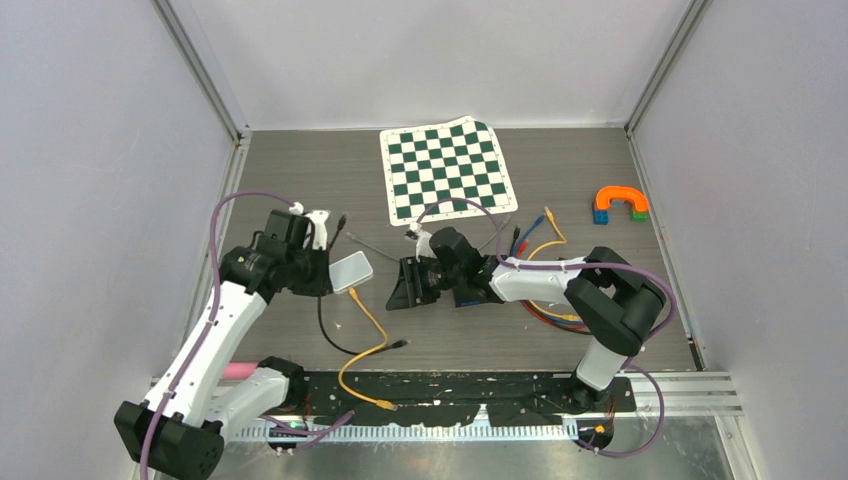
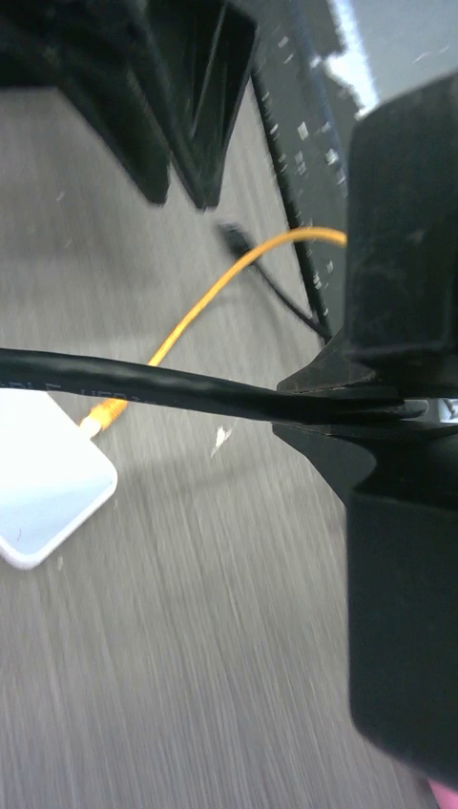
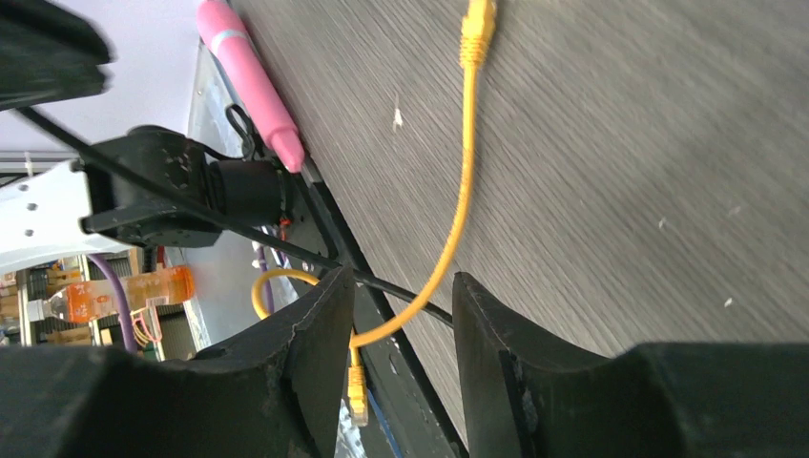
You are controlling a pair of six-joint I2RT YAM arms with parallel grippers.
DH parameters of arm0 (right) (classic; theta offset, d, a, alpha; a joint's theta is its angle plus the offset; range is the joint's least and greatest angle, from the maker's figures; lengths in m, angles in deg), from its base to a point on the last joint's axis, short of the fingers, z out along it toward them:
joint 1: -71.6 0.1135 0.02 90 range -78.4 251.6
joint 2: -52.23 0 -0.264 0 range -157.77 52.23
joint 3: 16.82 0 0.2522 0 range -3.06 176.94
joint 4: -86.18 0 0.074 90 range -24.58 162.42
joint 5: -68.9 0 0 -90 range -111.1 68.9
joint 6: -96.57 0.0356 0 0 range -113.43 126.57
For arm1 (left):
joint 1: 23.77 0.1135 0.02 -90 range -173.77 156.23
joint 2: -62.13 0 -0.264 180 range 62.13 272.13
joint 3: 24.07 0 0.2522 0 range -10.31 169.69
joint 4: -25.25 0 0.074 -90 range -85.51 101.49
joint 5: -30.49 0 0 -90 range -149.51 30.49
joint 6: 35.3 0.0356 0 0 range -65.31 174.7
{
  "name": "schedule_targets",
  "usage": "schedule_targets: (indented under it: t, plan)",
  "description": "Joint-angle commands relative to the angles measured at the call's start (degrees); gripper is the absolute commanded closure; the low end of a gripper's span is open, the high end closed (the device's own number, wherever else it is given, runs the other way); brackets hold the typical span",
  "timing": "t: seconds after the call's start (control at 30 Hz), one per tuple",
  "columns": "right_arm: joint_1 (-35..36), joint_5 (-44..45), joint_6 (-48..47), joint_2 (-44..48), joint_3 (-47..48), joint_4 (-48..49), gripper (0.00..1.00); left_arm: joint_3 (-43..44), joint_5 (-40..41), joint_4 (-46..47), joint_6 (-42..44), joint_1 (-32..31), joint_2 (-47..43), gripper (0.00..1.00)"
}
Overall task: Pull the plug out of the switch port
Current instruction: Place the connector at the center of the board.
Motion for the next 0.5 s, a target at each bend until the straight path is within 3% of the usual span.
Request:
schedule_targets:
  t: [0.0,0.2,0.37,0.47]
  plan:
    - [-0.1,0.3,0.5,0.8,-0.6,3.6,0.51,5.9,16.7,-0.4,1.7,0.2,-4.8,1.00]
    - [-0.2,0.2,0.0,0.5,0.7,2.5,0.52,13.0,21.9,-1.1,3.8,0.2,-4.4,1.00]
    - [-0.2,1.8,0.1,1.4,0.2,1.9,0.52,17.4,20.5,-2.5,4.5,0.1,-2.6,1.00]
    - [-0.2,5.0,0.6,3.6,-1.1,1.4,0.53,17.9,13.7,1.2,4.1,0.1,-3.4,1.00]
